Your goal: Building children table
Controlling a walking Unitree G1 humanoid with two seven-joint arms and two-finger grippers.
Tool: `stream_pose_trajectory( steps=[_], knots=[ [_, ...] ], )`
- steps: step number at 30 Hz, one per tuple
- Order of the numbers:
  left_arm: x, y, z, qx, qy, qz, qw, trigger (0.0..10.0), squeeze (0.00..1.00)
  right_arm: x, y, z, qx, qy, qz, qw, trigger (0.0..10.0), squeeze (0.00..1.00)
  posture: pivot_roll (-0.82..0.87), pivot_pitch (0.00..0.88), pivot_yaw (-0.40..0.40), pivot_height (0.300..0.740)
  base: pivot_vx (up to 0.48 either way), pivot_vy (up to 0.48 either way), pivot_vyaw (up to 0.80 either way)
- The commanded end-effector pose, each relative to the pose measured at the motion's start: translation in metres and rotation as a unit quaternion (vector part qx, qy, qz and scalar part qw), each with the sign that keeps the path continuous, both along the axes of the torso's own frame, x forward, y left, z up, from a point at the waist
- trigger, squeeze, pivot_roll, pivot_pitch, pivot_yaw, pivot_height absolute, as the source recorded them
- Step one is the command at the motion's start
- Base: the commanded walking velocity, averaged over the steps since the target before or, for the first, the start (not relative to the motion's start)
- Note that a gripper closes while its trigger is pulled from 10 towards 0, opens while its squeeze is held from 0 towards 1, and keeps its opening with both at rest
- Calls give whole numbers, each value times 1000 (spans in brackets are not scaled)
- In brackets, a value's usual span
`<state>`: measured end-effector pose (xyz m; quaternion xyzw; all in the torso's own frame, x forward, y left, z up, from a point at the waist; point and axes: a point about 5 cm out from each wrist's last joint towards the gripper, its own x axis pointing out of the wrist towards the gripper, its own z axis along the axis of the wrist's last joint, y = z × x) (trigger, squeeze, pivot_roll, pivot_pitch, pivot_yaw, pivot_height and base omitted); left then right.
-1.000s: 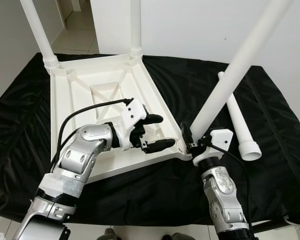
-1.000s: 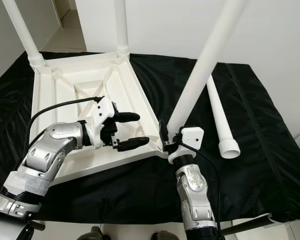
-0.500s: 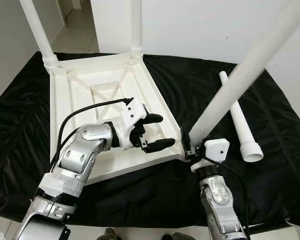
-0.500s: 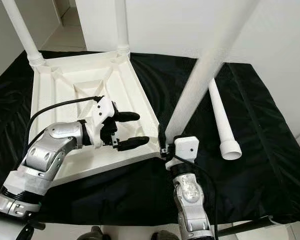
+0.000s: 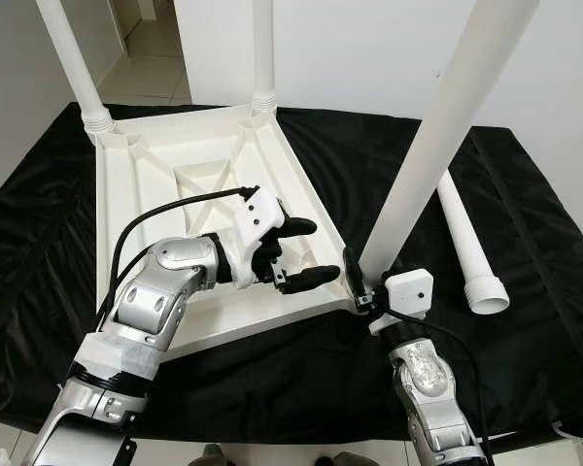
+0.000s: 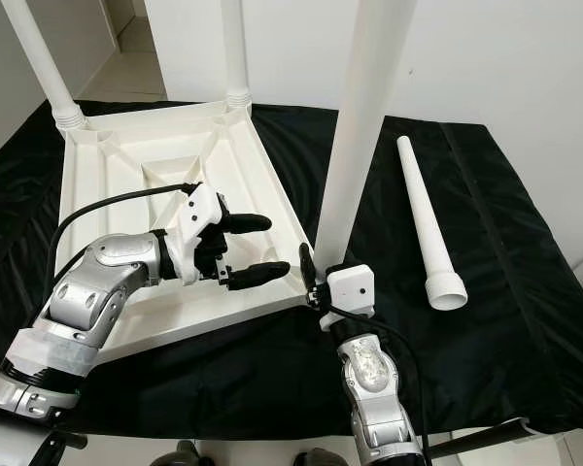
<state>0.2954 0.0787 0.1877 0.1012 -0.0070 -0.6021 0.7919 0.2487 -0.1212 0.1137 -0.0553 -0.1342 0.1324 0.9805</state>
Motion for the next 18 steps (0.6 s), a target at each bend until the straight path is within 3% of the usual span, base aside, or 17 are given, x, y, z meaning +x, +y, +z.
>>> stream_pose_trajectory(
  steps=[1,9,18],
  knots=[
    [4,1,3,2,-5,12,1000,10000,0,-5,-1,-29,-5,84,4,996,10000,0,16,12,-5,740,0,0,0],
    [4,1,4,1,-7,14,1000,10000,0,1,-10,-31,38,127,-17,991,10000,0,17,19,-10,740,0,0,0],
    [4,2,4,0,-7,16,1000,10000,0,7,-13,-31,33,171,-16,985,10000,0,15,25,-12,740,0,0,0]
  ],
)
